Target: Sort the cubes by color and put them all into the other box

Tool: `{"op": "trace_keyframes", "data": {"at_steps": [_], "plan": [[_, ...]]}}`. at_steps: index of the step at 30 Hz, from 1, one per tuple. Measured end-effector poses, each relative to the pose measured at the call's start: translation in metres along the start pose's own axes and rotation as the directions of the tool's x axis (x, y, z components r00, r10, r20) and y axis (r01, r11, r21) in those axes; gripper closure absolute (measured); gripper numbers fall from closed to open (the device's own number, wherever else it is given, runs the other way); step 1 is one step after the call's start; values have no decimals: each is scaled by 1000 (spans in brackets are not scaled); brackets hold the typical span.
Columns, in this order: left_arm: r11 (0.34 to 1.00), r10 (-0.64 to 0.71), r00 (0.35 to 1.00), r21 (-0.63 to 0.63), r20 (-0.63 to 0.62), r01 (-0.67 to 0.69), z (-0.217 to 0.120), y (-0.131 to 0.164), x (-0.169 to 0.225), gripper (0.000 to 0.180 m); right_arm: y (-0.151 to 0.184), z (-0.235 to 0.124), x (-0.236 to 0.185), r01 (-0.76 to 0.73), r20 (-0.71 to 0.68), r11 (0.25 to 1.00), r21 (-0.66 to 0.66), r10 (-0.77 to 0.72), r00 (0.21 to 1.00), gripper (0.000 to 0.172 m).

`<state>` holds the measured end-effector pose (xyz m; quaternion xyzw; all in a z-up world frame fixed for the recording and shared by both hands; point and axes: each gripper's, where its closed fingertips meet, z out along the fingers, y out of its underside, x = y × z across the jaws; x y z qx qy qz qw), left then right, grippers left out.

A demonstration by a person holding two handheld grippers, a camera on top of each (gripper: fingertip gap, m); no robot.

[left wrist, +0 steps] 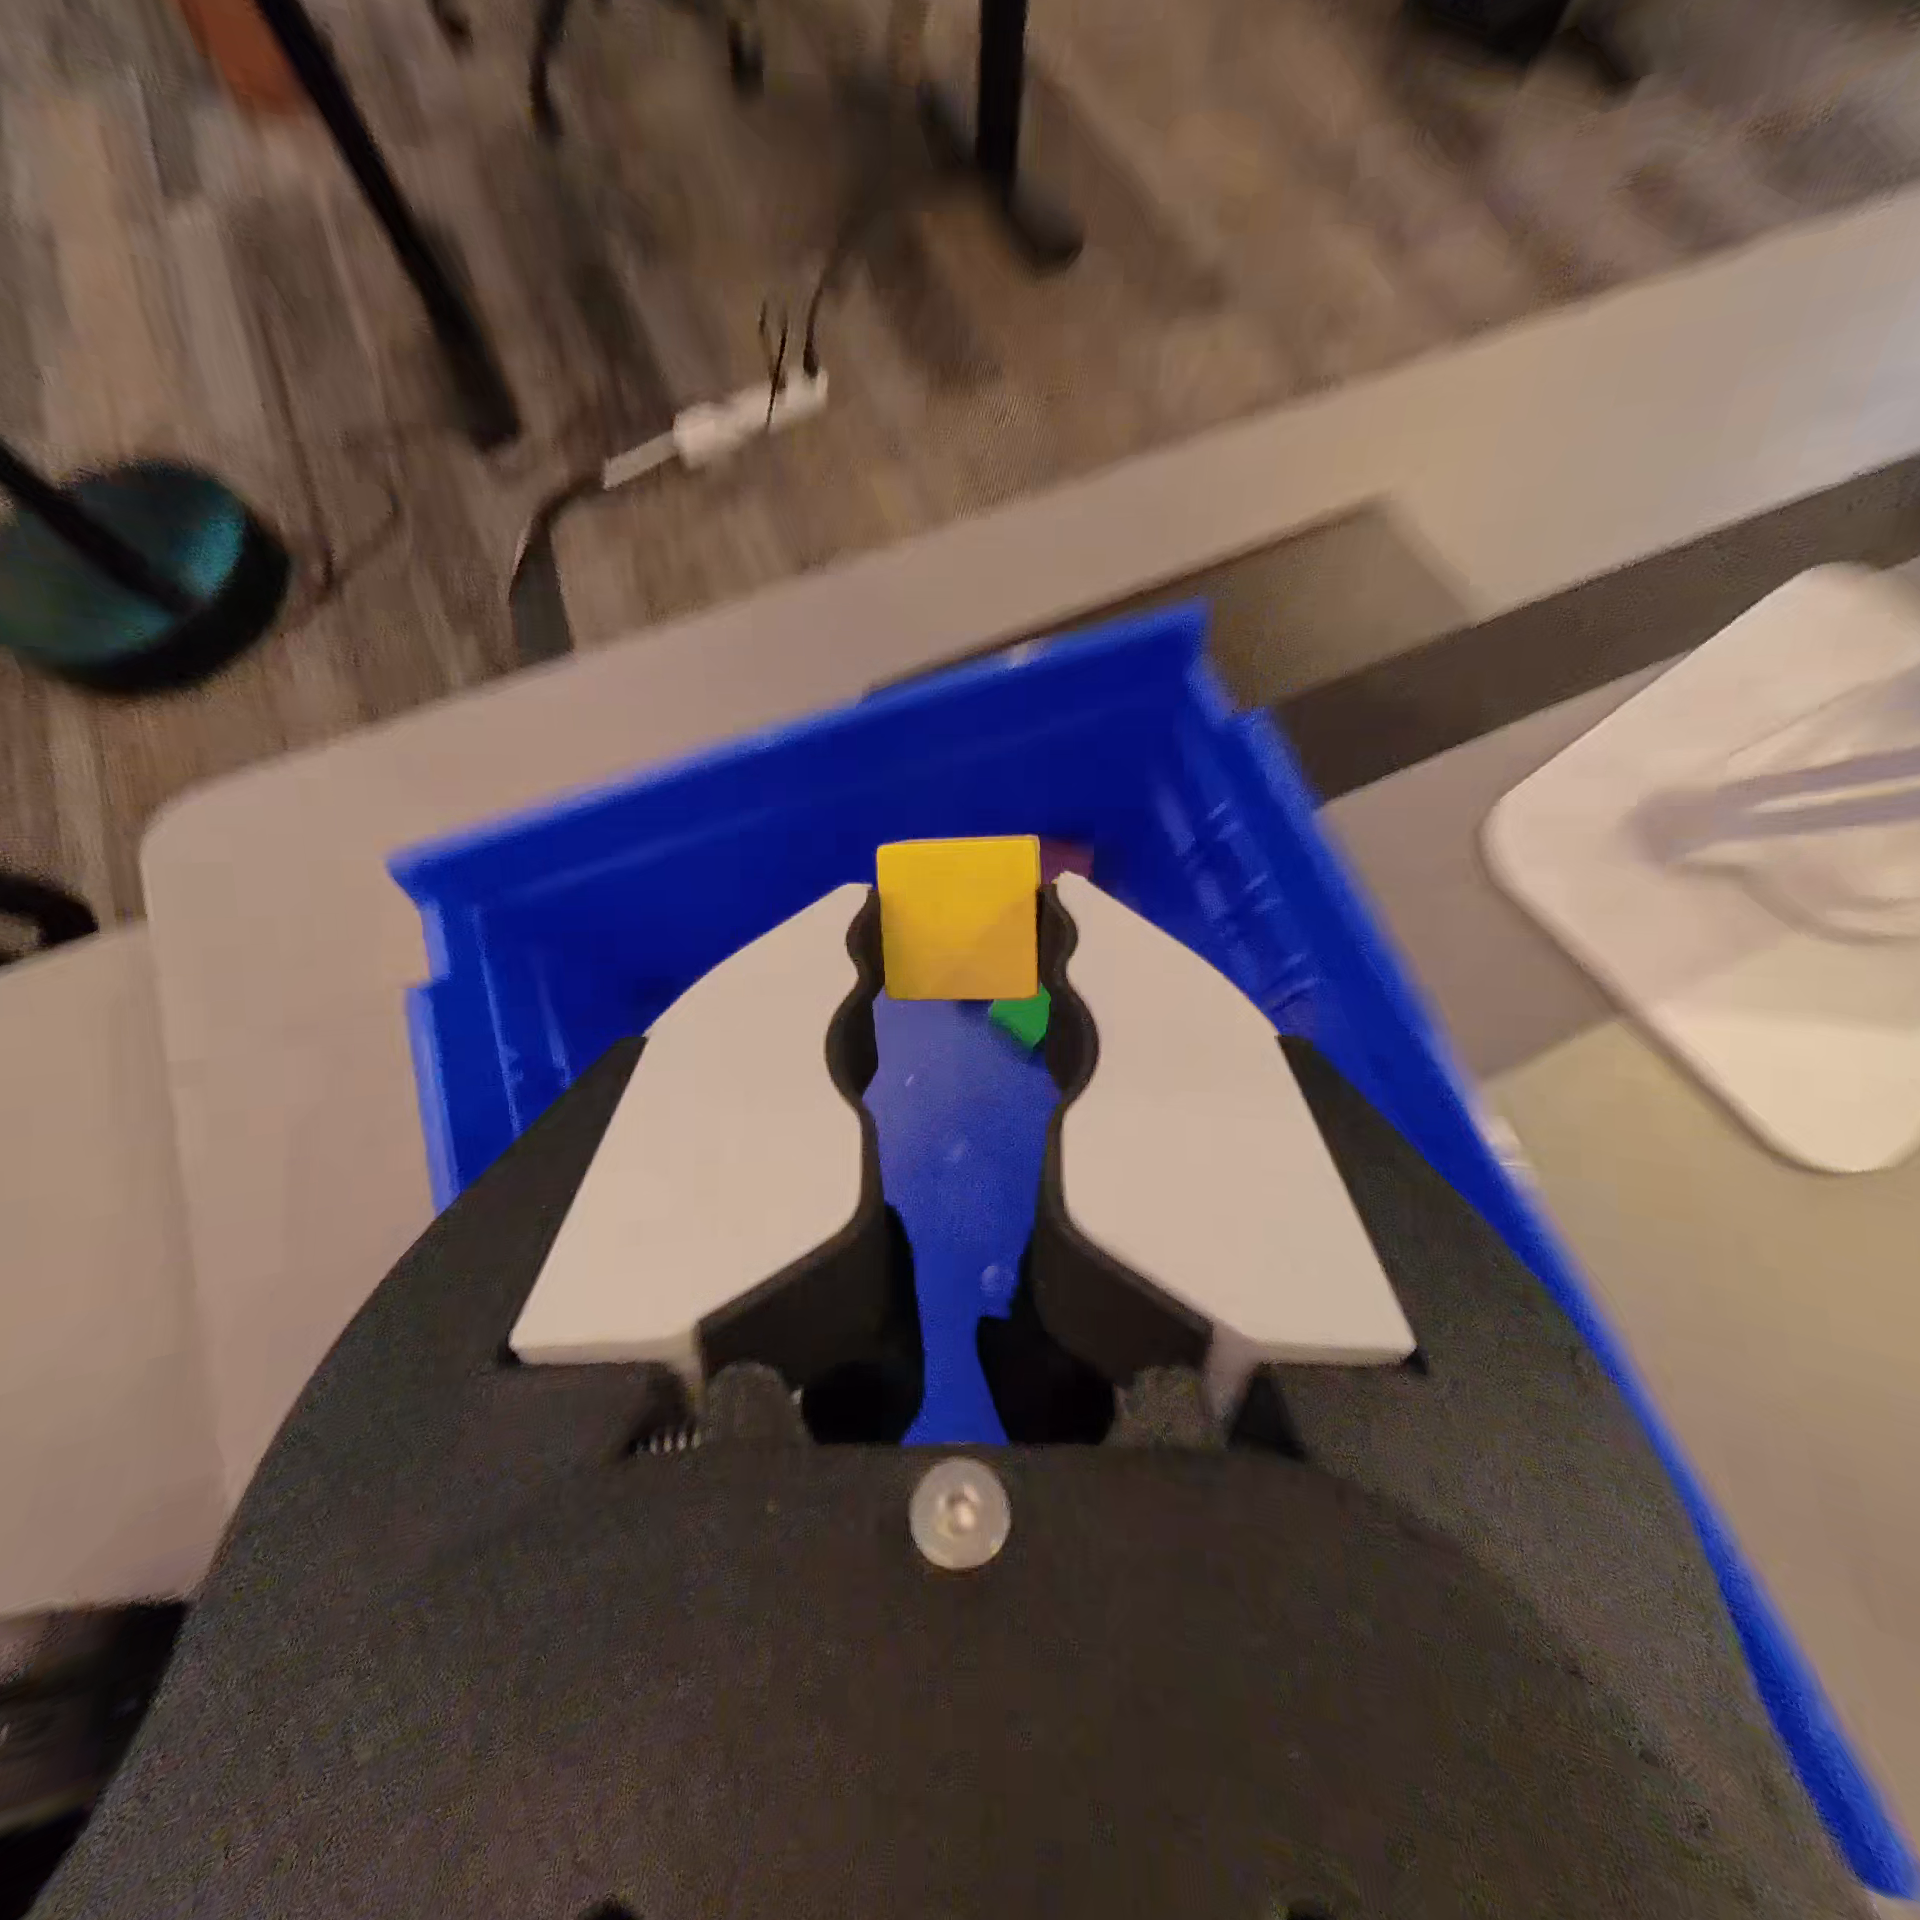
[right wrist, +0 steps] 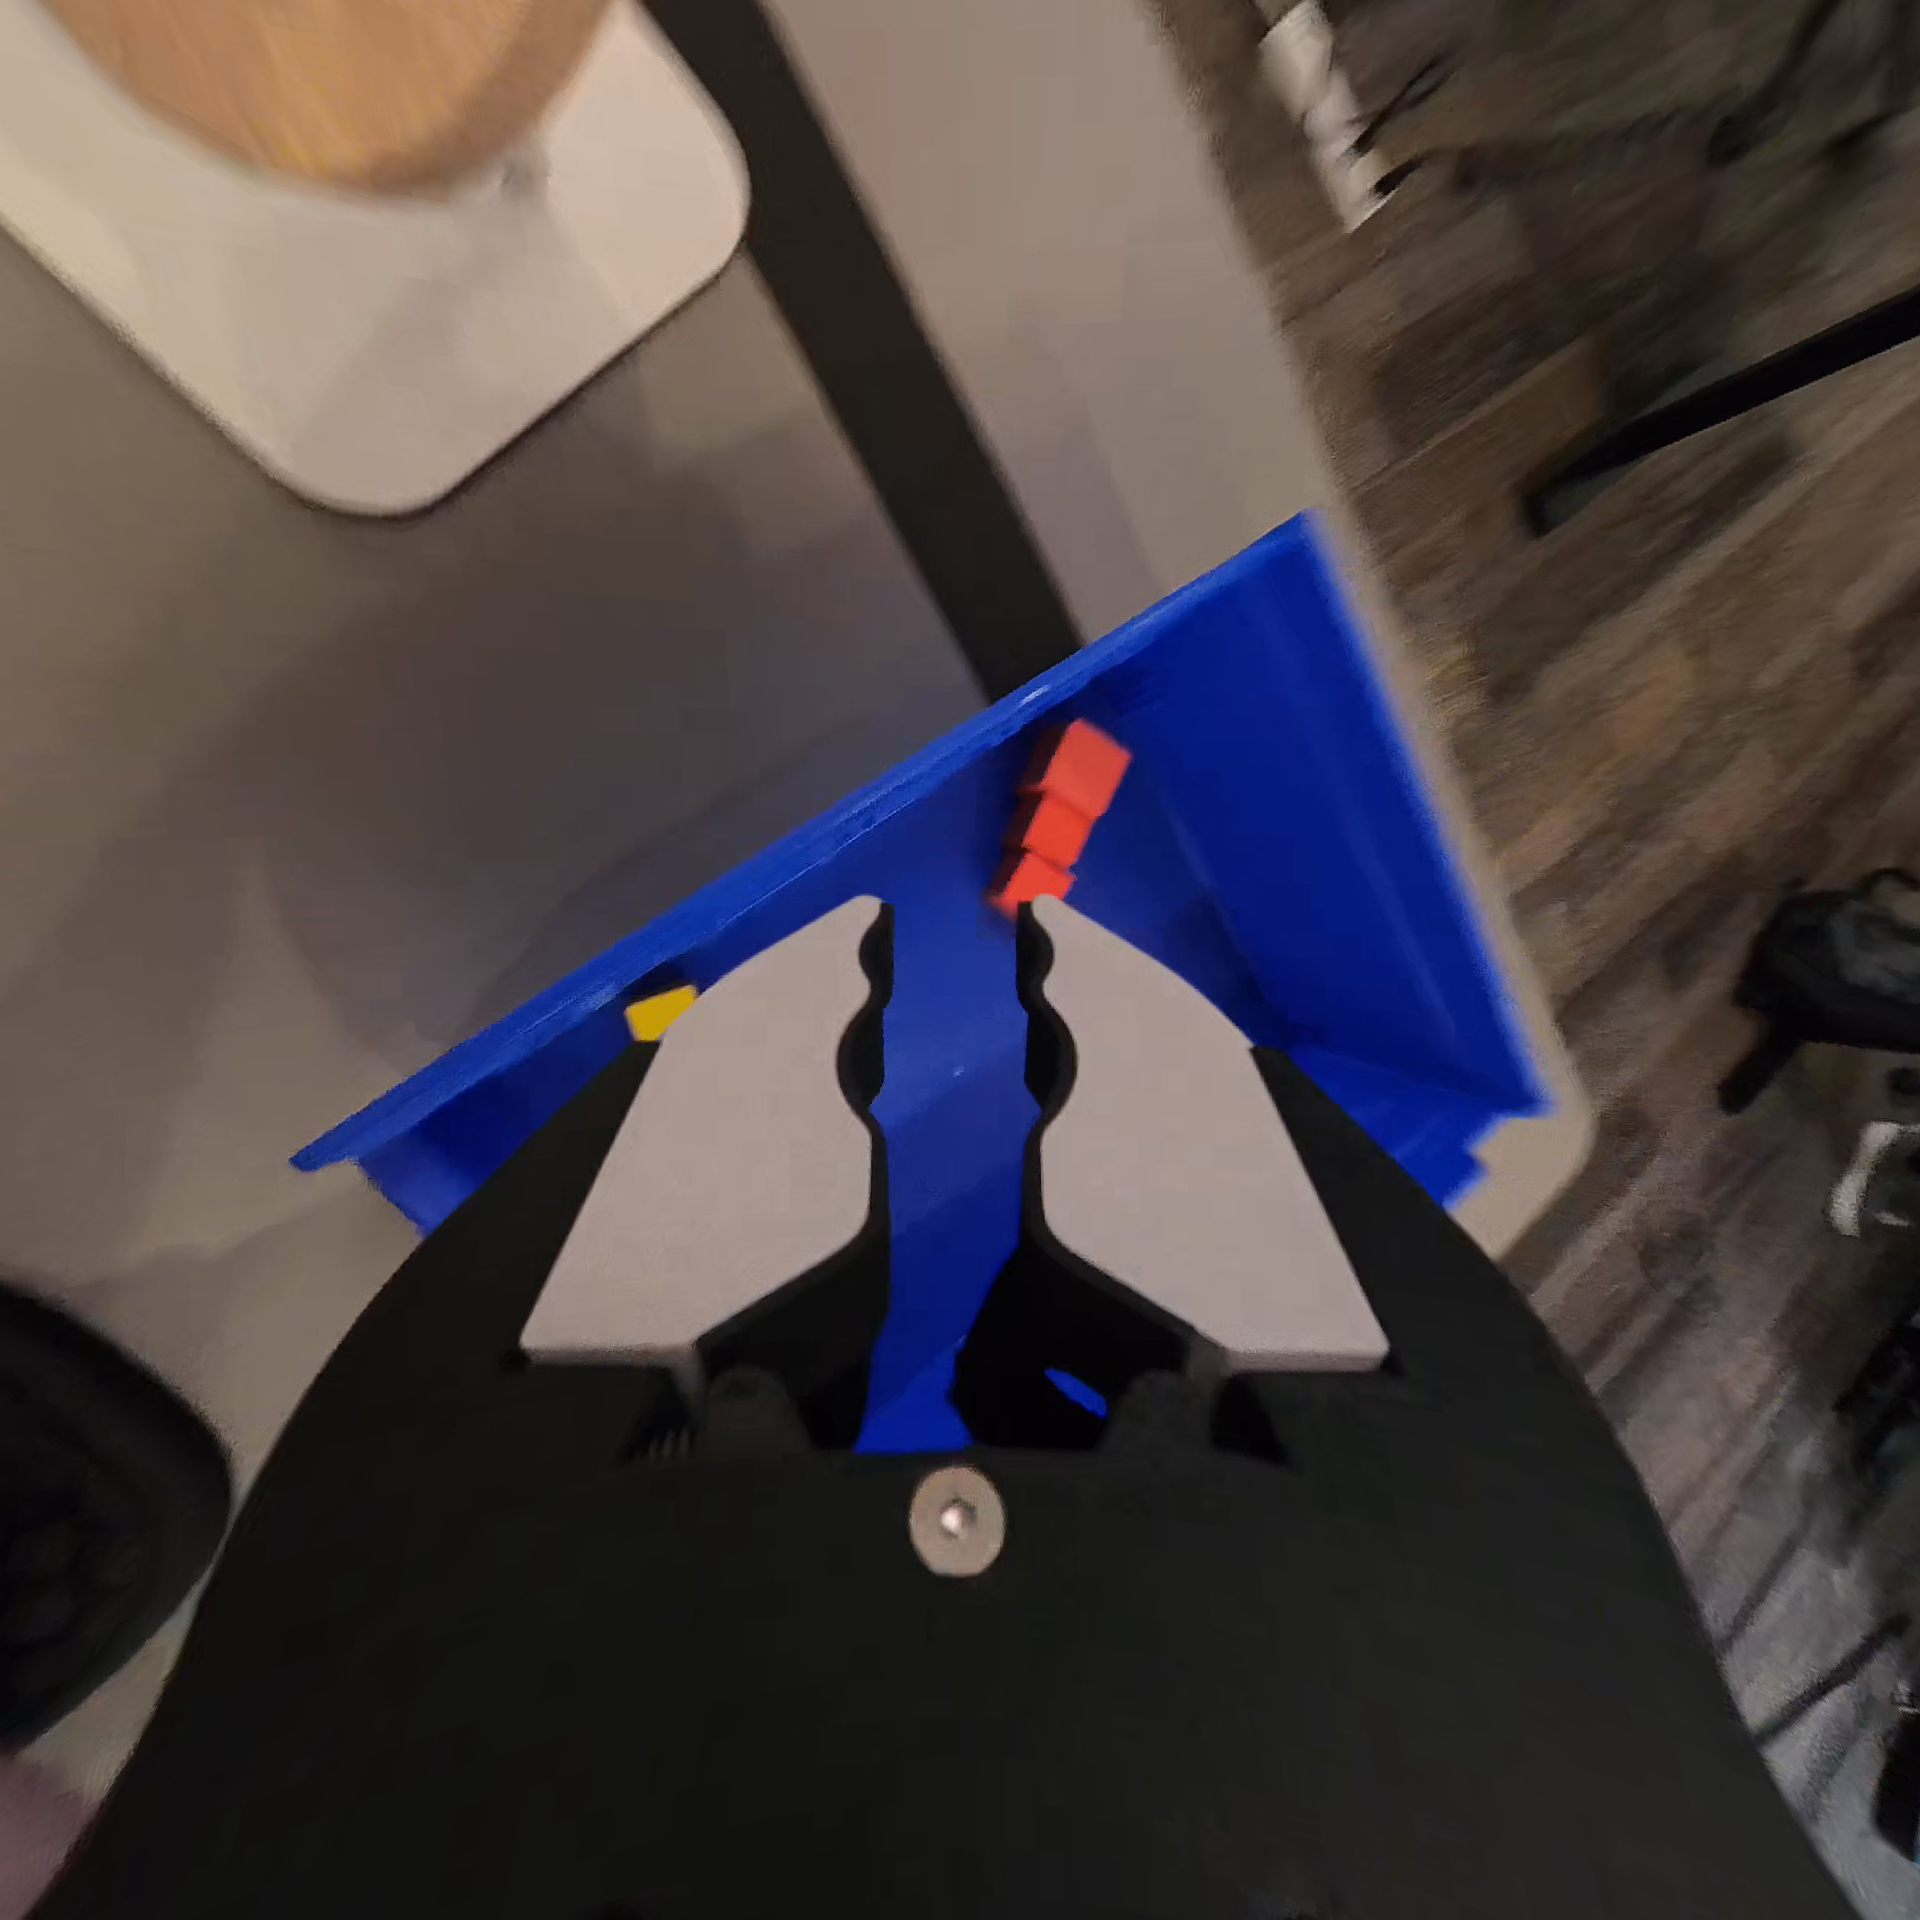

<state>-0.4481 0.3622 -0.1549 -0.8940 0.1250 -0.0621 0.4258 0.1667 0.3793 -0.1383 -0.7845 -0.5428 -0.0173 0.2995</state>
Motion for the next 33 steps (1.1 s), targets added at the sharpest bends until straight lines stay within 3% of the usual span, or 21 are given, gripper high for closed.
{"op": "trace_keyframes", "data": {"at_steps": [3,6,11,16,21,26,28,33], "plan": [[970,39,991,241,-131,-7,-49,-53,41,152,-35,-36,10,51,-137,984,171,-28,990,149],[904,117,939,427,-323,35,-95,-97,105,152,-84,-76,-2,186,-254,909,373,-93,963,146],[829,326,764,557,-557,53,-135,-126,229,152,-170,-130,-66,458,-454,632,626,-183,872,134],[845,393,500,518,-772,134,-136,-118,337,152,-214,-133,-132,629,-573,434,645,-271,774,131],[899,324,292,389,-900,202,-125,-99,396,152,-229,-130,-171,661,-589,309,684,-301,750,130],[914,280,187,321,-942,247,-124,-92,418,152,-233,-124,-188,696,-613,279,662,-334,716,134],[914,280,170,317,-945,253,-127,-91,421,152,-233,-122,-192,731,-646,262,630,-346,680,142],[917,267,125,292,-956,271,-131,-90,423,152,-233,-125,-195,715,-625,265,647,-353,696,144]]}}
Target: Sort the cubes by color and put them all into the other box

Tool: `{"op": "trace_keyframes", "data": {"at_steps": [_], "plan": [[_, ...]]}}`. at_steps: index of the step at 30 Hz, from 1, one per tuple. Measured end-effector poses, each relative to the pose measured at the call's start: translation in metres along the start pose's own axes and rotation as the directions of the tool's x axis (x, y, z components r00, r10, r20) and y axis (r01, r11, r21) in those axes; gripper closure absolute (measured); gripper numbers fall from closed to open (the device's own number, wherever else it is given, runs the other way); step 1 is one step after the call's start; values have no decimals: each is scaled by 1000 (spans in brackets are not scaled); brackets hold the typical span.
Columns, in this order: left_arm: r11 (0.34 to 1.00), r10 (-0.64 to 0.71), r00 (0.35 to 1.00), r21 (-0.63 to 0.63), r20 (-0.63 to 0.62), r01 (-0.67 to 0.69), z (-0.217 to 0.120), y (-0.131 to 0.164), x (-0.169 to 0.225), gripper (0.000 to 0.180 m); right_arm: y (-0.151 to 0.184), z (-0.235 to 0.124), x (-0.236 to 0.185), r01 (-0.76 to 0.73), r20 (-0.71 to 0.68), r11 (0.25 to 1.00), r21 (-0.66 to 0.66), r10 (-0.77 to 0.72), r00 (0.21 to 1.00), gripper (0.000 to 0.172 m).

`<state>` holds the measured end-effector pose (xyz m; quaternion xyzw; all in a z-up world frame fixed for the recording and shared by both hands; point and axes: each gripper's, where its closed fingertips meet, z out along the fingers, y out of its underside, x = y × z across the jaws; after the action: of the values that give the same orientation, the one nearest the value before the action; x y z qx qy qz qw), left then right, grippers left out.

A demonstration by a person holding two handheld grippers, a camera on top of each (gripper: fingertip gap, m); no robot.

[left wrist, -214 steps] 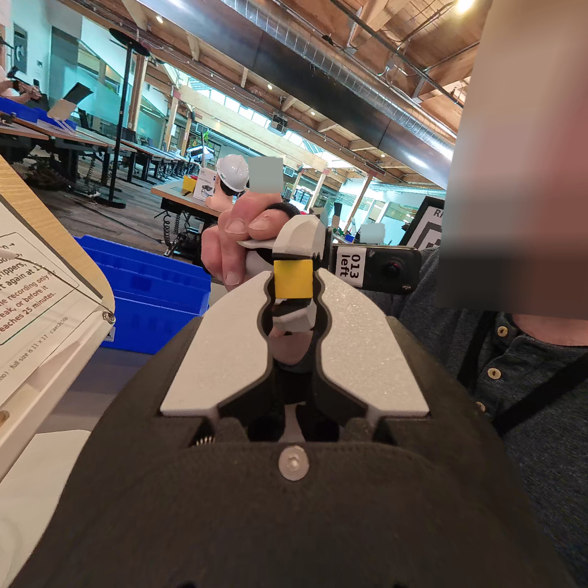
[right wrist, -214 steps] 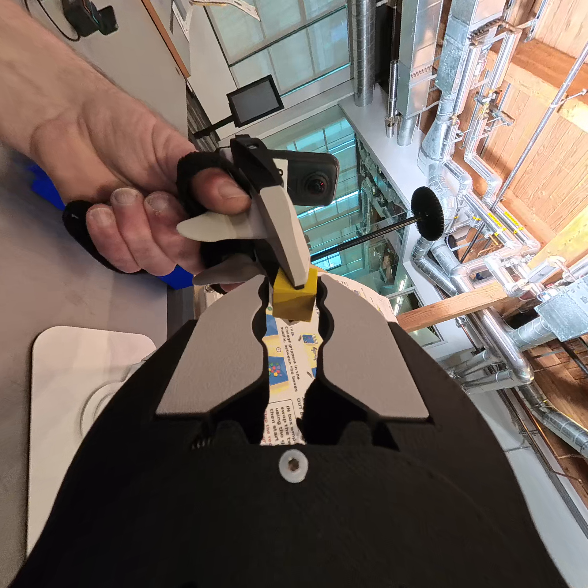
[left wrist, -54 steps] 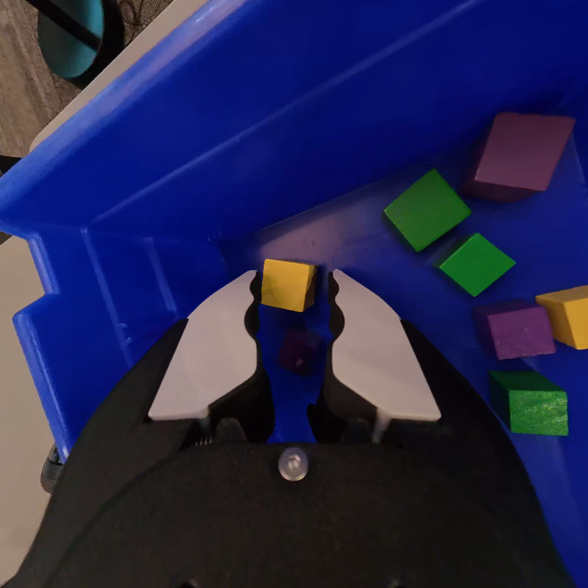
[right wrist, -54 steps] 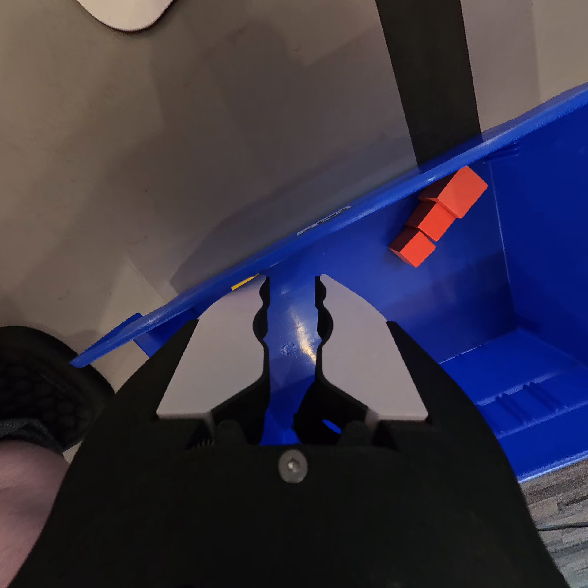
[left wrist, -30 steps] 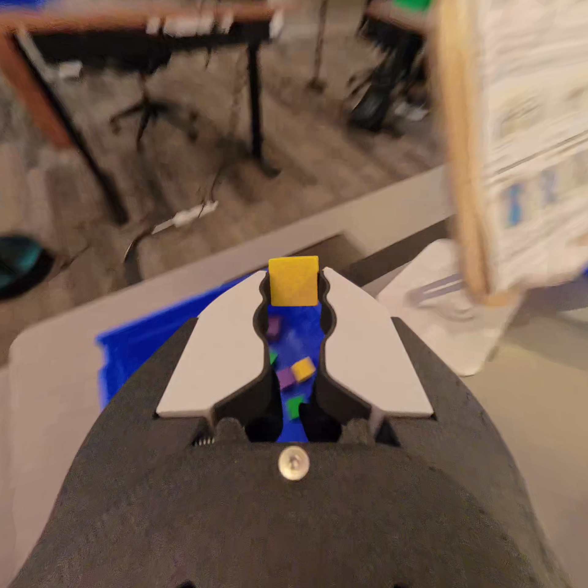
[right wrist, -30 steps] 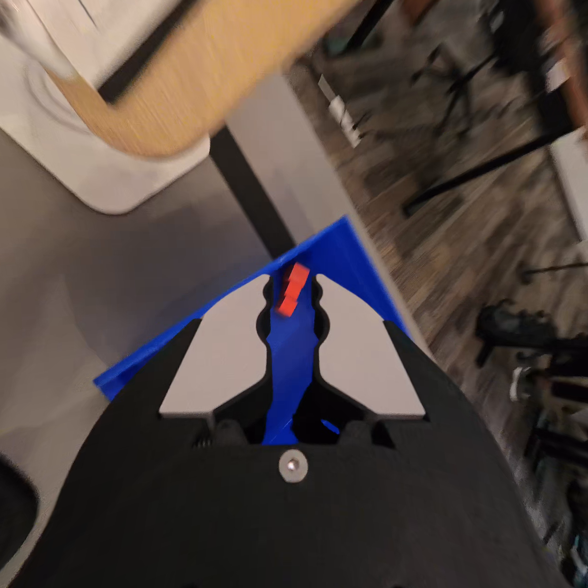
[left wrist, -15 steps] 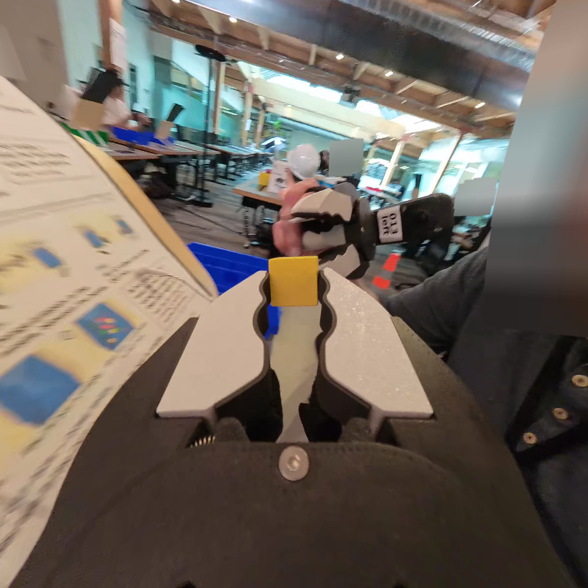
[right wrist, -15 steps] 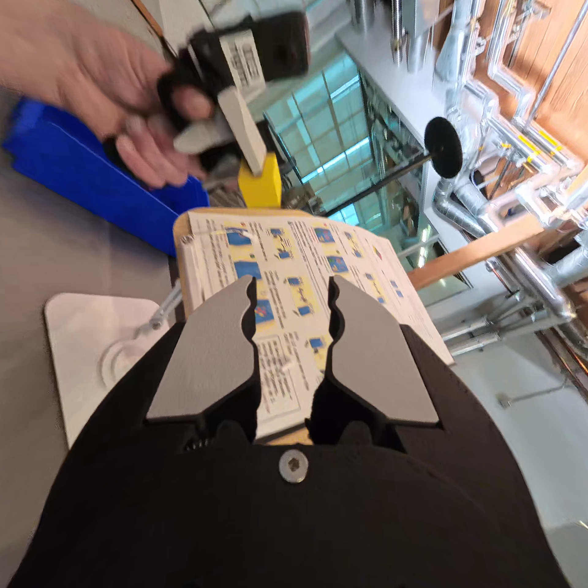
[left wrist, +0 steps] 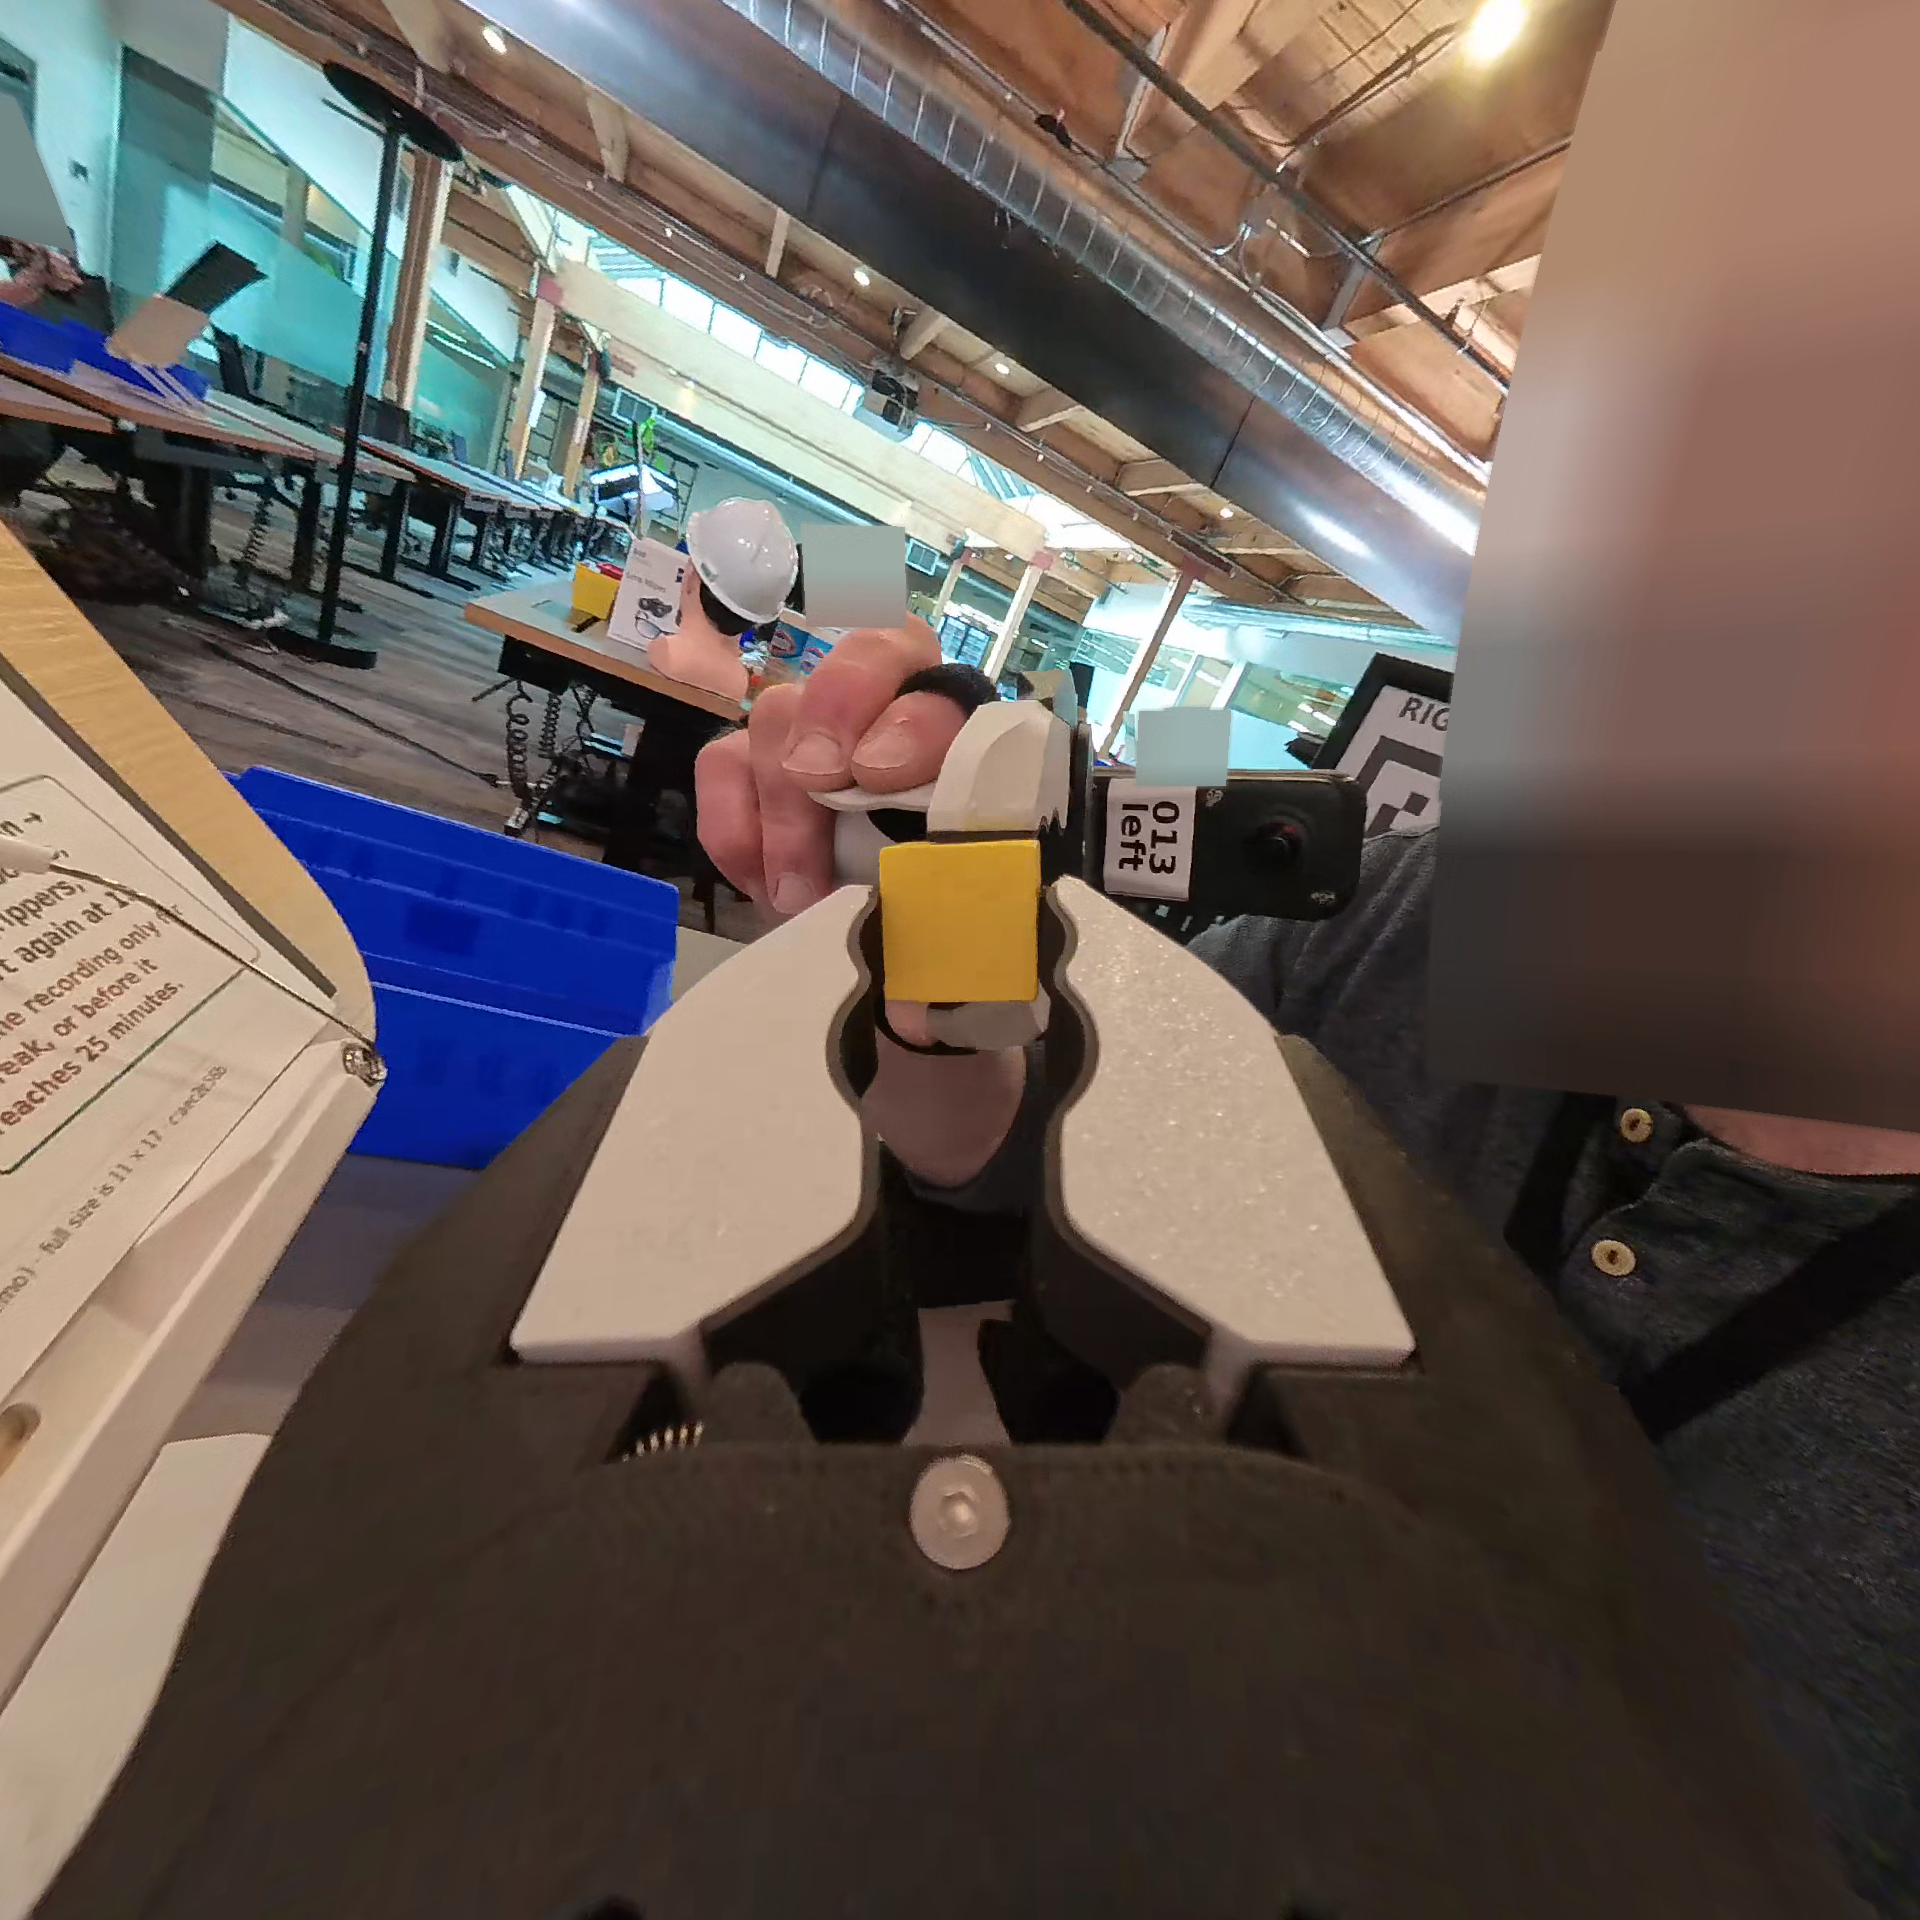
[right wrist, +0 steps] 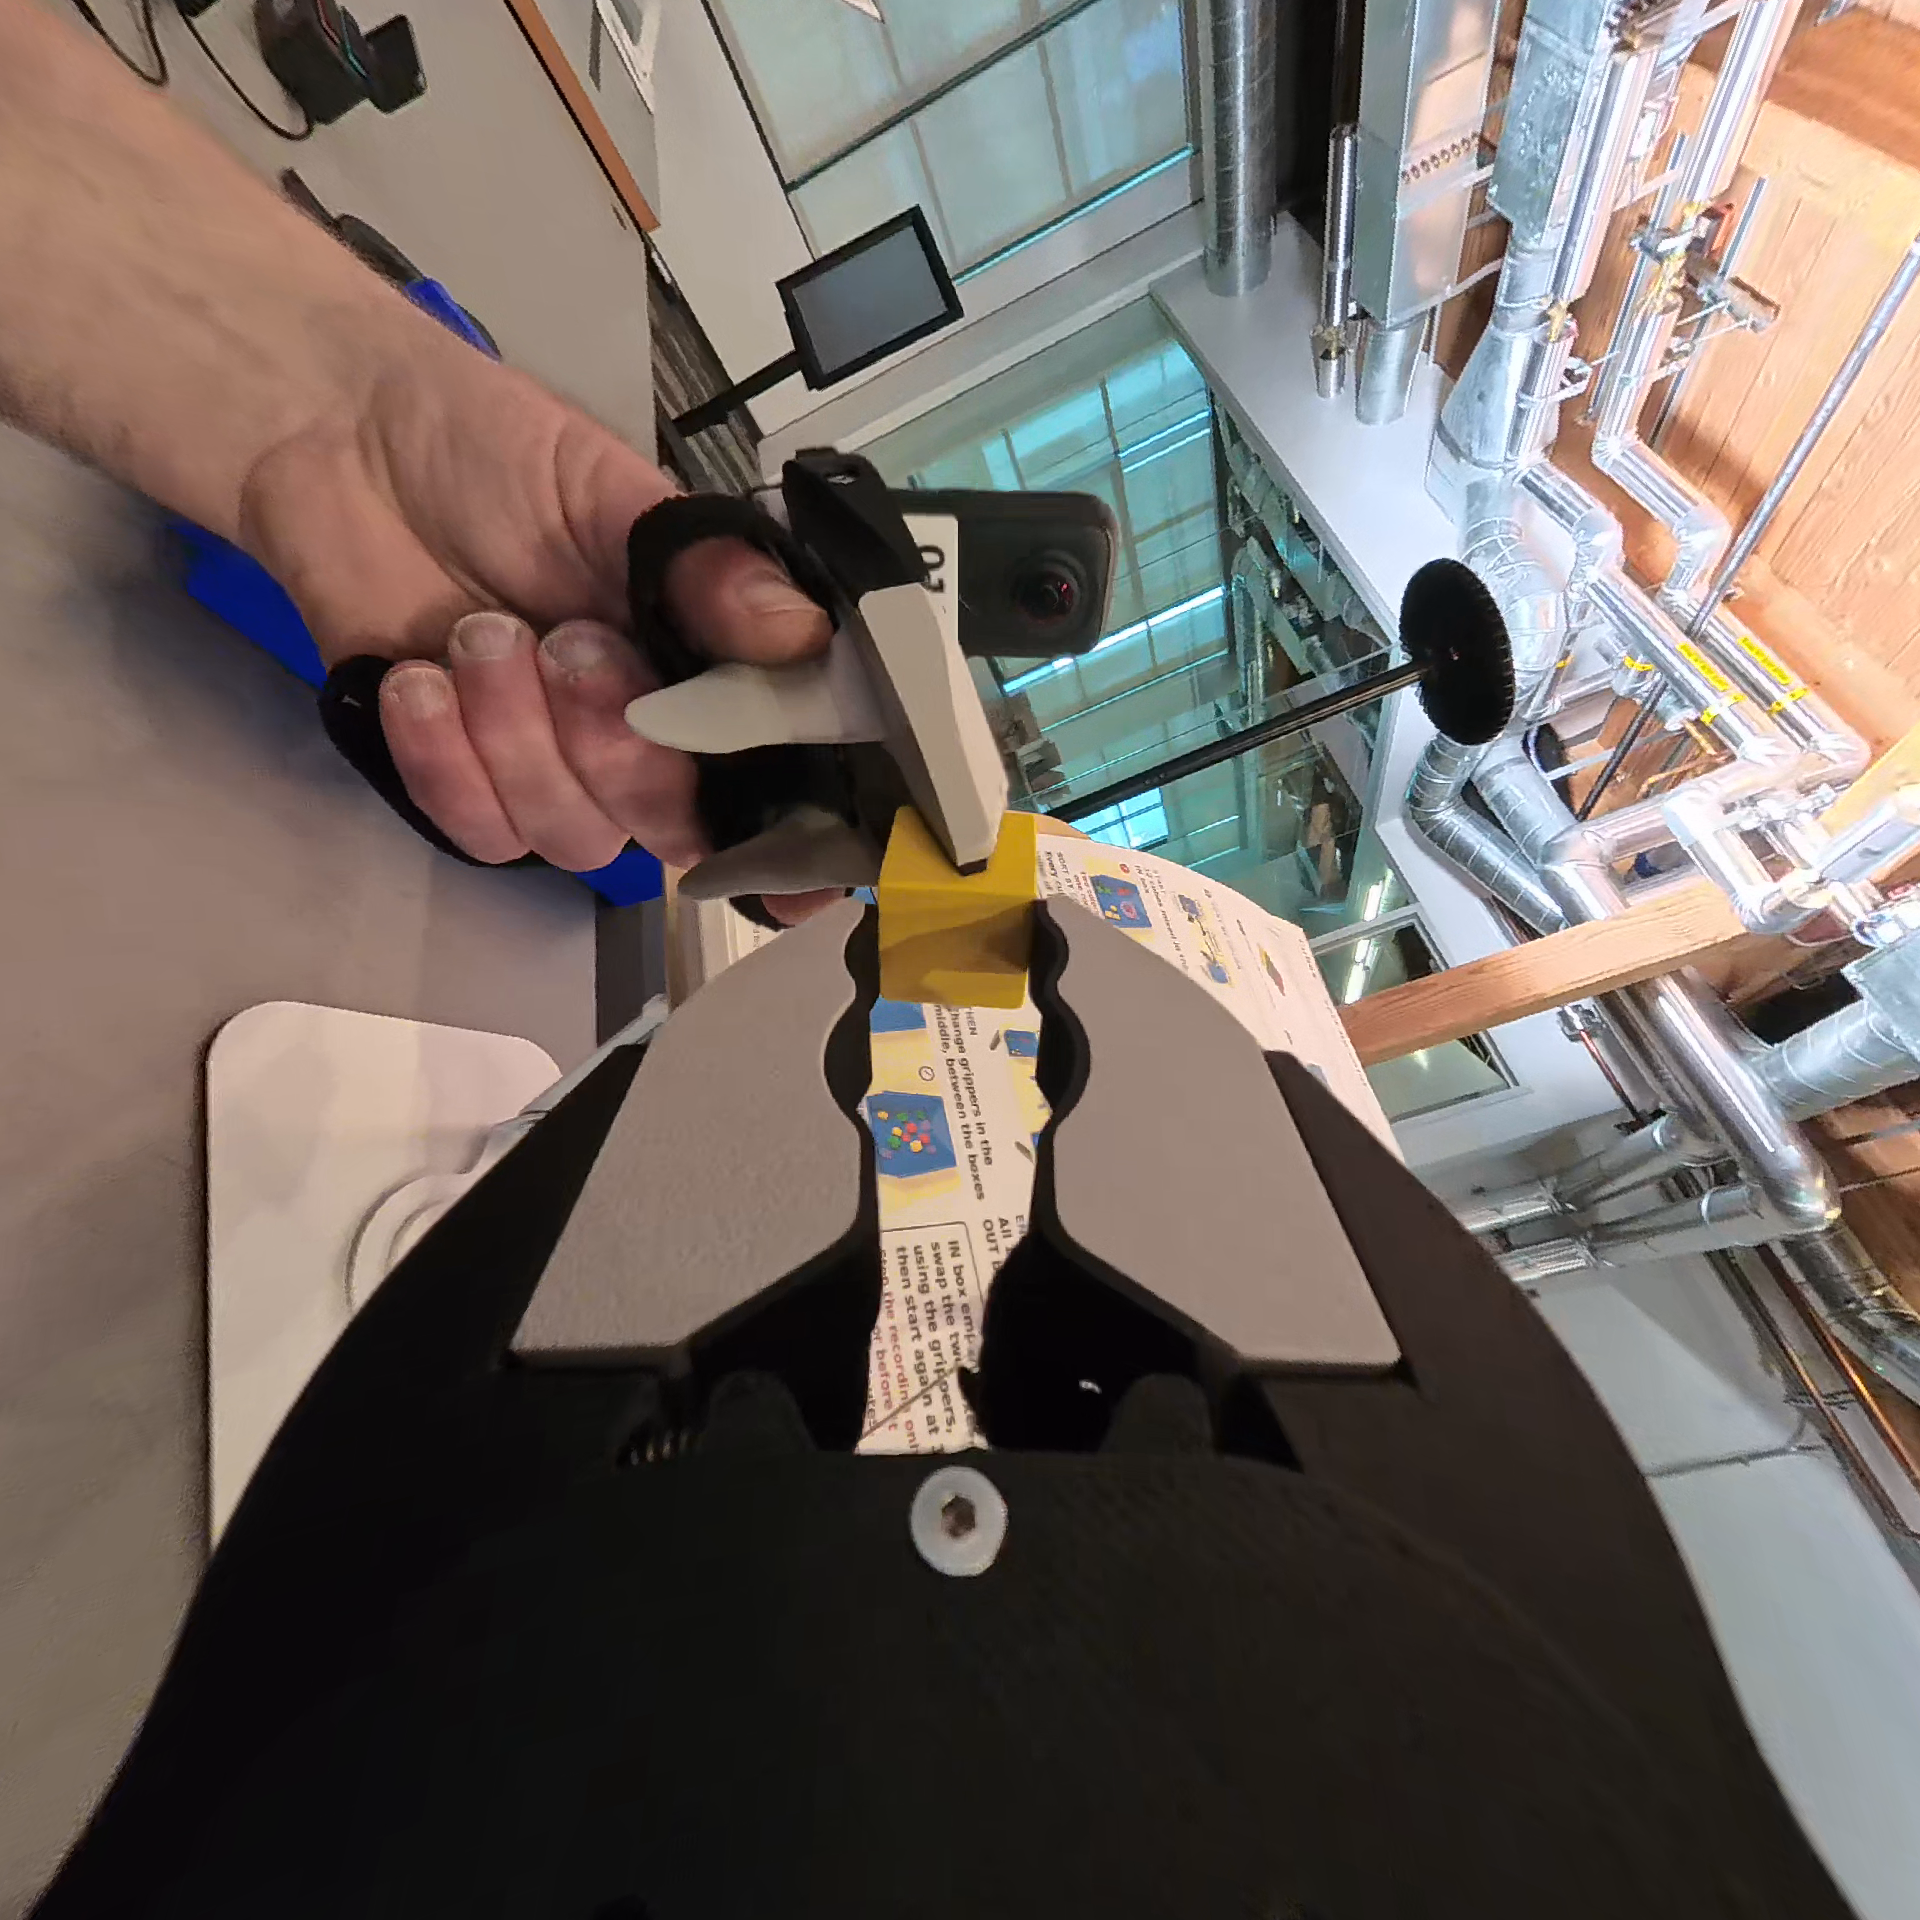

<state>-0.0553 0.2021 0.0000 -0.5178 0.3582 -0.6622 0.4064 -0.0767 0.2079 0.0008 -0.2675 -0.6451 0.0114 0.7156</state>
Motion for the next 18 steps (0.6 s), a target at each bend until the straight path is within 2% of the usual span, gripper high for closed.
{"op": "trace_keyframes", "data": {"at_steps": [3,4,6,8,11,13,14,15,16,18], "plan": [[998,-4,1000,66,-24,5,-7,-12,5,150,0,-8,8,-8,6,1000,-6,8,1000,144],[996,22,999,92,-26,-20,-13,-18,8,158,4,-15,15,-31,13,999,-18,31,999,144],[990,94,995,111,-16,-92,-24,-29,15,180,32,-34,32,-98,50,986,-135,105,993,144],[982,158,986,92,54,-162,-31,-35,15,180,80,-63,45,-158,78,935,-317,192,978,144],[970,237,965,29,111,-241,-35,-37,18,180,164,-121,34,-224,118,759,-611,367,923,144],[961,276,951,-4,142,-278,-35,-37,19,180,201,-157,5,-309,139,598,-740,585,799,144],[956,293,944,-23,153,-293,-35,-36,19,180,223,-175,-4,-296,112,514,-805,622,775,144],[953,303,941,-46,153,-300,-34,-34,19,180,242,-190,-17,-275,92,432,-859,659,747,144],[950,311,938,-67,151,-304,-32,-31,20,180,256,-203,-34,-269,76,348,-898,726,684,144],[943,330,929,-98,165,-318,-30,-28,18,180,275,-220,-66,-227,58,228,-947,816,575,143]]}}
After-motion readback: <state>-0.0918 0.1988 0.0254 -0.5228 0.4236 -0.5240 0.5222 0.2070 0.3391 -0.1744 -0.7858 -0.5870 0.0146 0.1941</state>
